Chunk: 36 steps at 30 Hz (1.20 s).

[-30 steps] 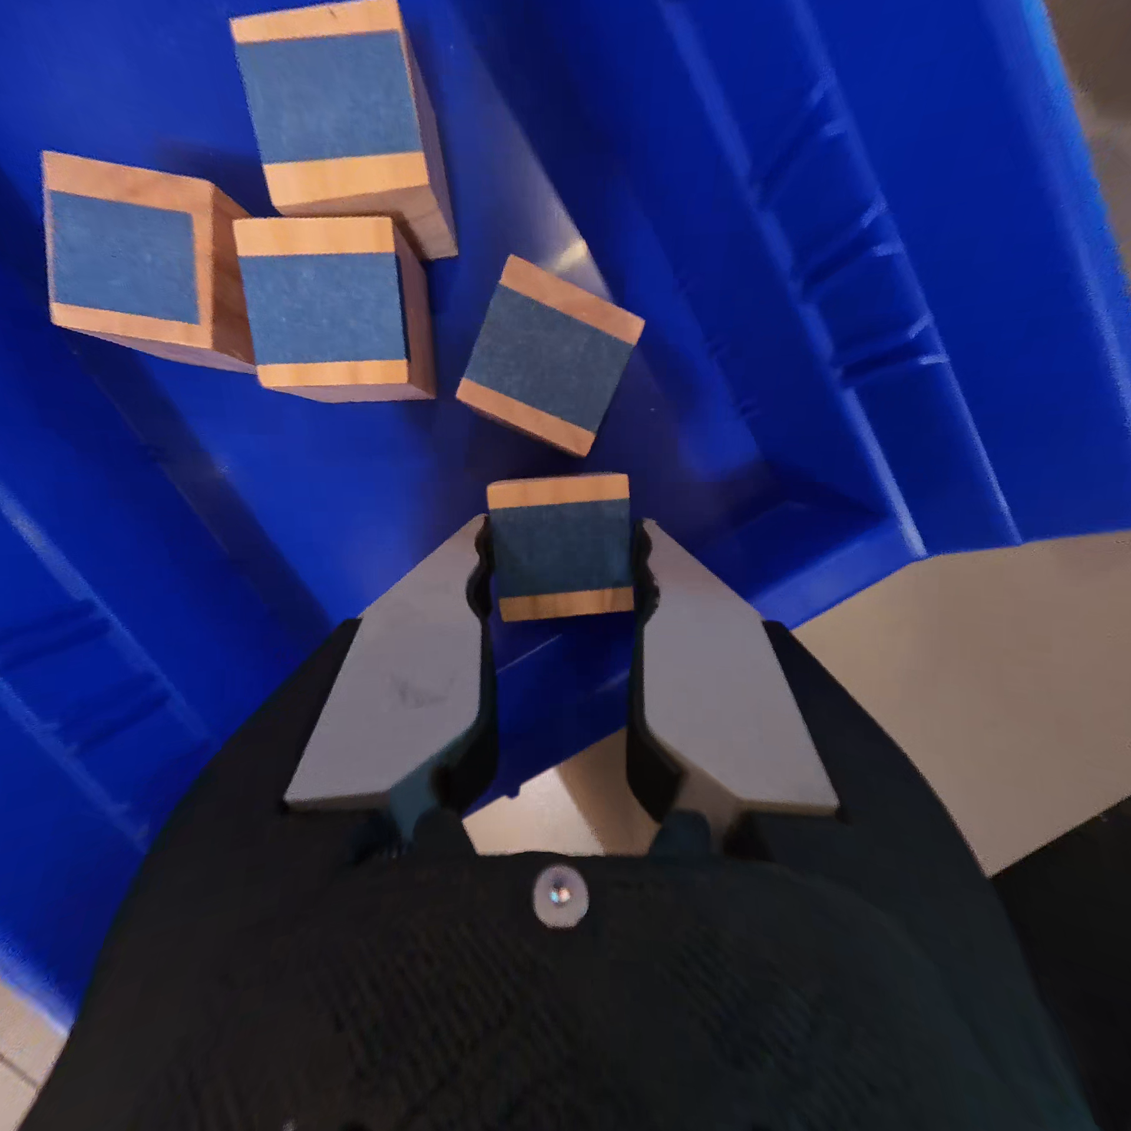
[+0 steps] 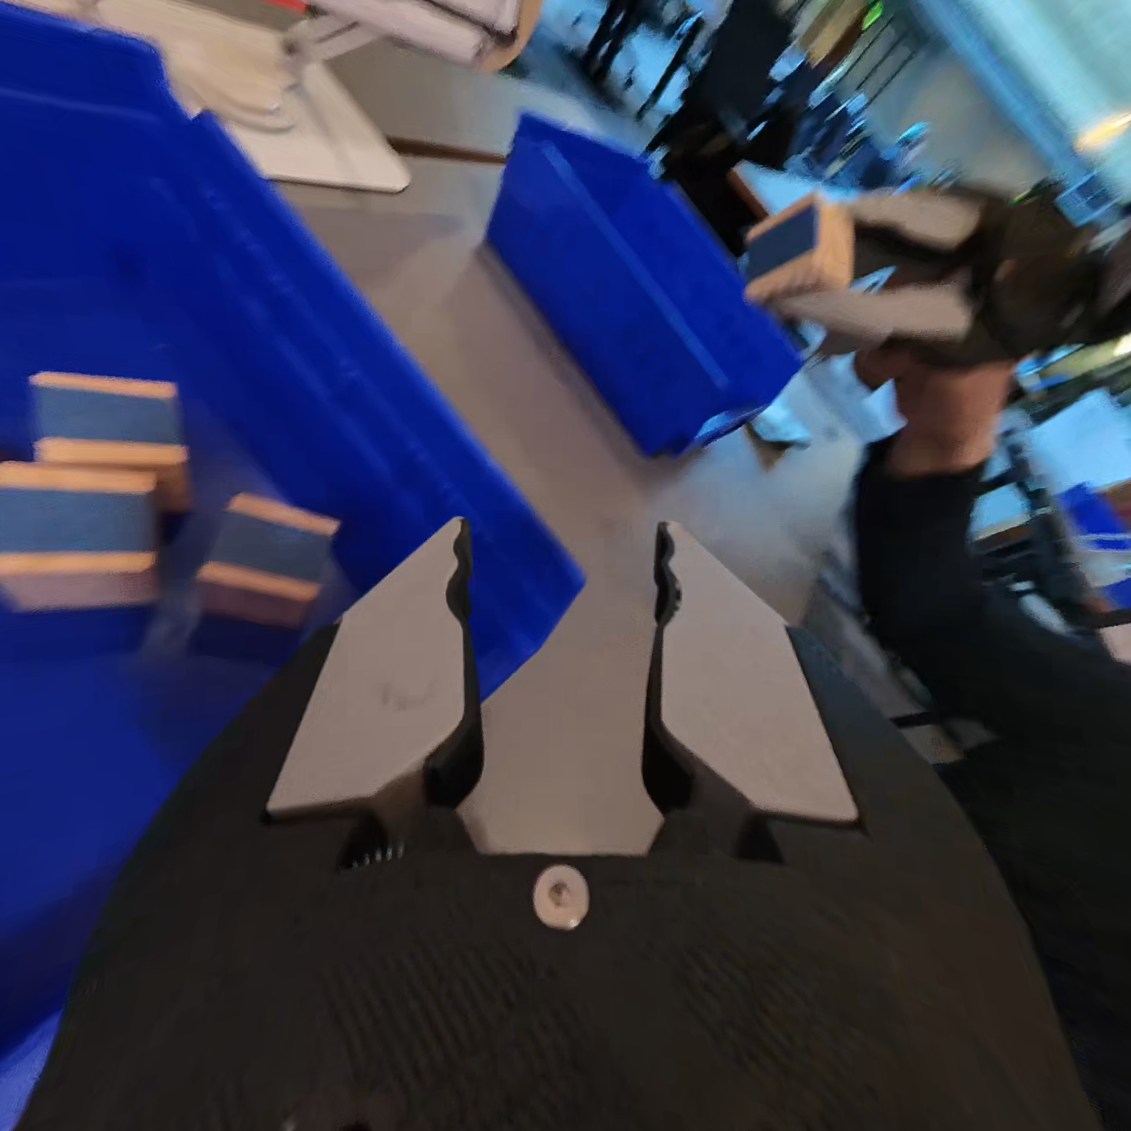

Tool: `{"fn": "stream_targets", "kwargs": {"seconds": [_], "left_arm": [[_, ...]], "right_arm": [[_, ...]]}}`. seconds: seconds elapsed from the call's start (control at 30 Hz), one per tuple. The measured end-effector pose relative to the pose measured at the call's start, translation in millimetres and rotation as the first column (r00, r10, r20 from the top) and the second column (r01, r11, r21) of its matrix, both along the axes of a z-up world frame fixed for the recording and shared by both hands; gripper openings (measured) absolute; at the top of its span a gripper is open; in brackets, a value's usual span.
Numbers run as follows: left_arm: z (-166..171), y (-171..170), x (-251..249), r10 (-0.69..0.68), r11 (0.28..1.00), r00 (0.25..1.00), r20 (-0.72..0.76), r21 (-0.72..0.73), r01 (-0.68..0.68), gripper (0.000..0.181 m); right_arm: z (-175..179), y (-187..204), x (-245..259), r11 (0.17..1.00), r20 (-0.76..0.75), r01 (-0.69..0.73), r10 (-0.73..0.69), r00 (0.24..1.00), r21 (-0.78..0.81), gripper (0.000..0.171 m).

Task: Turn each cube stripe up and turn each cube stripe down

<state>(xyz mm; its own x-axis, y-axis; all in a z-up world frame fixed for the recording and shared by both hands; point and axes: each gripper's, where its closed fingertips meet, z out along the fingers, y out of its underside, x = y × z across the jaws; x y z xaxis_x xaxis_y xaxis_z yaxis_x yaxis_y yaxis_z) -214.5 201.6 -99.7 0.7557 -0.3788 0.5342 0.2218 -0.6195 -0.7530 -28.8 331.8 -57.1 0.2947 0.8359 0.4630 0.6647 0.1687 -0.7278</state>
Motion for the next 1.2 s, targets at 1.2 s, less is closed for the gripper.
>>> {"fn": "stream_targets", "kwargs": {"seconds": [1.2], "left_arm": [[-131.8, 39.3, -61.4, -0.317, 0.931, 0.627, -0.711, -0.359, 0.064, 0.050]], "right_arm": [[-88.6, -7.8, 92.7, 0.905, 0.145, 0.016, 0.051, 0.988, -0.426, 0.052]]}}
